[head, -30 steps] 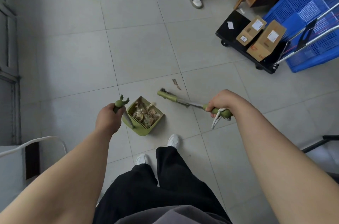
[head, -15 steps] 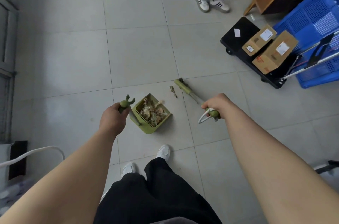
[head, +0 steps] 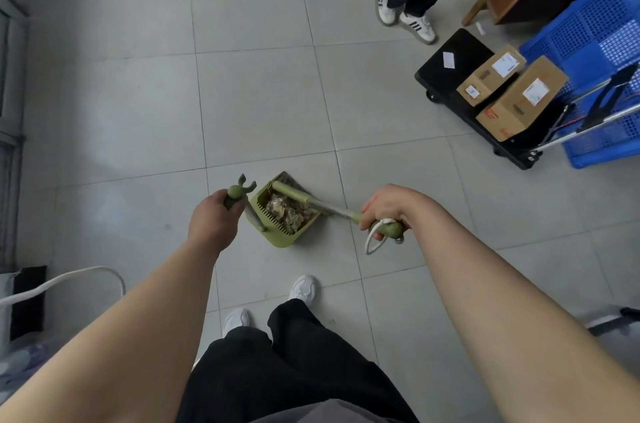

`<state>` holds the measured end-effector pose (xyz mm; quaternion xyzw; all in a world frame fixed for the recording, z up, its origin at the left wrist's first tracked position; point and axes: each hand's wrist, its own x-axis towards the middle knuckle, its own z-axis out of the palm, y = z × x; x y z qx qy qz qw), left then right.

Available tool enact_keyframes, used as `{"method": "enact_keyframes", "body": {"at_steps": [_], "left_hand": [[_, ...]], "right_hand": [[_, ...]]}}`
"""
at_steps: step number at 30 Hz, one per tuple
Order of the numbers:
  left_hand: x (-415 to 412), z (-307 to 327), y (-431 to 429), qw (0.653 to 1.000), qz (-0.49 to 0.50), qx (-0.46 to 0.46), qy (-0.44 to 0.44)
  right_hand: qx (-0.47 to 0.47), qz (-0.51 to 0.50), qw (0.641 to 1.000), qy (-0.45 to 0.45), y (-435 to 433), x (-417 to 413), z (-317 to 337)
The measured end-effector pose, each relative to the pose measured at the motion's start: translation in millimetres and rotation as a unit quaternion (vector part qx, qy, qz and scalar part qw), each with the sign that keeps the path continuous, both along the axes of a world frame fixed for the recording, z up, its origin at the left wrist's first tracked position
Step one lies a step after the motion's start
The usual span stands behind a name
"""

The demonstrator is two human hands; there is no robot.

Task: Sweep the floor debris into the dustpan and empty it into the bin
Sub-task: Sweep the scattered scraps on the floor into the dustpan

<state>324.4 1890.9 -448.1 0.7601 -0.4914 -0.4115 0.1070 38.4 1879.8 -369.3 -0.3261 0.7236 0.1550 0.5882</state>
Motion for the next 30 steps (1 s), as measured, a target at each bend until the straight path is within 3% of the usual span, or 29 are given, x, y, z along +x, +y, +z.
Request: {"method": "enact_keyframes", "body": {"at_steps": [16, 23, 30], "left_hand": [[35.2, 6.9, 27.4, 0.999, 0.025, -0.014, 0.025], [83.9, 16.1, 50.4, 0.999, 0.019, -0.020, 0.030], [148.8, 24.6, 75.5, 1.000, 0.005, -0.016, 0.004]], "right_hand": [[-0.056, 0.020, 0.998, 0.037, 13.8, 20.7, 40.0], [-0.073, -0.043, 0.995, 0.050, 26.9, 31.5, 52.3], [-0.060, -0.045, 0.994, 0.084, 35.1, 64.7, 53.2]]}}
